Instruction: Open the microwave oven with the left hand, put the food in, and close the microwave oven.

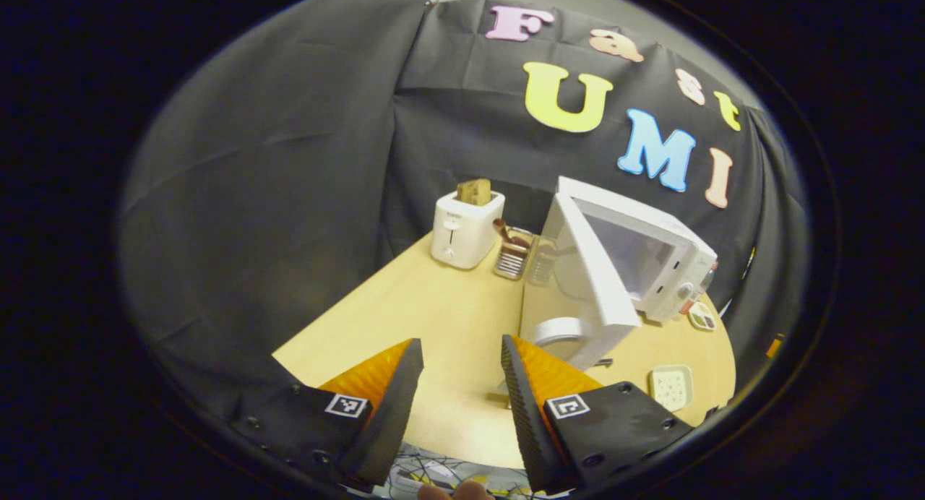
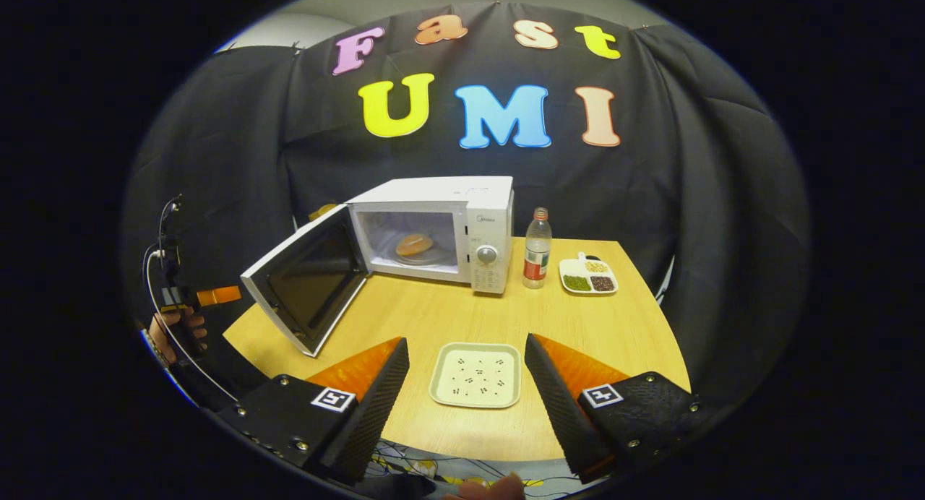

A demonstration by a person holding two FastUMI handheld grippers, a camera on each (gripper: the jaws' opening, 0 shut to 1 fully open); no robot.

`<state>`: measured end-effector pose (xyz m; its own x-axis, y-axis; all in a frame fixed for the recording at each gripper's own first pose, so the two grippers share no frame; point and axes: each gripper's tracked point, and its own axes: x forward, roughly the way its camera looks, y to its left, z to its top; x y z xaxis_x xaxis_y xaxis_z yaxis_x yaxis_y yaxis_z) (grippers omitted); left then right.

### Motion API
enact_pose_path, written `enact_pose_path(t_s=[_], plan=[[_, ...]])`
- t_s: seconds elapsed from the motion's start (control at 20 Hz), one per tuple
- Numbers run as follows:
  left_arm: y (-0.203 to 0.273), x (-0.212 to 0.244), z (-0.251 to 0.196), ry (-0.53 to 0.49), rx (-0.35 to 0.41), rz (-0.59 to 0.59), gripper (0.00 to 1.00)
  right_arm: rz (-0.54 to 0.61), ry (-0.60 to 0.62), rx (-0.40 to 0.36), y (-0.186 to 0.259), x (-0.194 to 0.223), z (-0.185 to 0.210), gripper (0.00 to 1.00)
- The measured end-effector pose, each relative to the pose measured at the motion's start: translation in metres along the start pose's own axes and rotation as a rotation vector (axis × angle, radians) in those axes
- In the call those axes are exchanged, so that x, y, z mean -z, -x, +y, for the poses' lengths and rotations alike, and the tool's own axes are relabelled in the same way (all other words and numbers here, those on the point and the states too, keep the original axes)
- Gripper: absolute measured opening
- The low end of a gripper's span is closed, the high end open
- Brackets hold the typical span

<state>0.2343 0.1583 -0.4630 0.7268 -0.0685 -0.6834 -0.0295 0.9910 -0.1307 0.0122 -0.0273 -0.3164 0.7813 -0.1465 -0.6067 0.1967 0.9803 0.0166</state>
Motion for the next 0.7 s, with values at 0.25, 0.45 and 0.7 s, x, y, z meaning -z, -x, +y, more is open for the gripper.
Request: enact_pose_path(t_s=[0.25,0.45,0.7], plan=[[-0.043,0.028,-0.032,0.015,0.095,0.098,0.75,0.013,-0.039,0.077,-0.01,-0.01,0.003,0.98],[-0.055,0.02,-0.082,-0.057,0.188,0.1,0.76,0.033,-0.117,0.133,-0.007,-0.01,-0.015,0.98],[-0.07,0.009,-0.157,-0.17,0.318,0.092,0.76,0.052,-0.19,0.197,0.001,-0.004,-0.041,0.98]])
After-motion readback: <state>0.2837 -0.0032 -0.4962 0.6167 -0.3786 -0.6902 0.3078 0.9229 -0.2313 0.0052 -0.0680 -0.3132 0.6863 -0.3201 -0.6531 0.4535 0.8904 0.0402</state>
